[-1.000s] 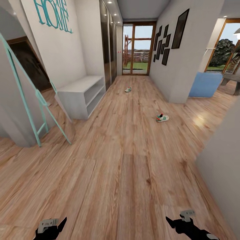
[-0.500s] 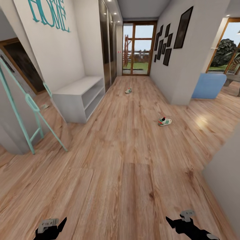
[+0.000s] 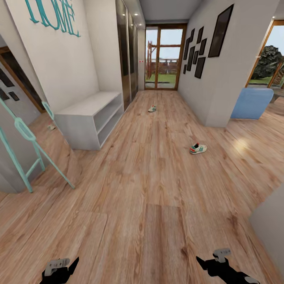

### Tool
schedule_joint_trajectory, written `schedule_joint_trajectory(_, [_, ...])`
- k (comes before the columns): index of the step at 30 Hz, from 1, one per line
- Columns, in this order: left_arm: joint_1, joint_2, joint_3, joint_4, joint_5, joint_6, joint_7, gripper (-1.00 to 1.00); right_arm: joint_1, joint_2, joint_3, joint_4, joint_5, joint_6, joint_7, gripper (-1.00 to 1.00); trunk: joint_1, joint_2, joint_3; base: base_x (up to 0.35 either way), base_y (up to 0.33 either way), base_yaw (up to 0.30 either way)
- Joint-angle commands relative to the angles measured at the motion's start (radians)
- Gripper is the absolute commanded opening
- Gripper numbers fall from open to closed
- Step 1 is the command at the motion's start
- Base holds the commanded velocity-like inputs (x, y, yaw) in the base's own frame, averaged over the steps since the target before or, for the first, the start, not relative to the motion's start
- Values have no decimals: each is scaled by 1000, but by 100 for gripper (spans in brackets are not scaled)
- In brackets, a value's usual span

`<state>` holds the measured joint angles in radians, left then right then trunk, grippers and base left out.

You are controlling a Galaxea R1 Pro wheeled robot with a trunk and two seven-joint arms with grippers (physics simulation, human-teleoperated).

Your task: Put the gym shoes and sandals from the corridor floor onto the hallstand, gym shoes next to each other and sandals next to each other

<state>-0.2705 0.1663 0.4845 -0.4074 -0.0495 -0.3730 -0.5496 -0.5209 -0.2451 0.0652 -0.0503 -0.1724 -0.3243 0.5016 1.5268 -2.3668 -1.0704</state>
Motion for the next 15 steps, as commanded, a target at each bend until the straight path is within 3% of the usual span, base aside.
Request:
schedule_joint_trajectory(1, [-1,-1,8,1,-5,-3,-7,100,-1,0,7,1,-10,-2,4,100,0,0,-1,338,0,0])
schedule_joint_trajectory(15, [-1,-1,8,1,-5,-3,-7,100,-1,0,7,1,-10,-2,3,100,0,0,-1,338,0,0])
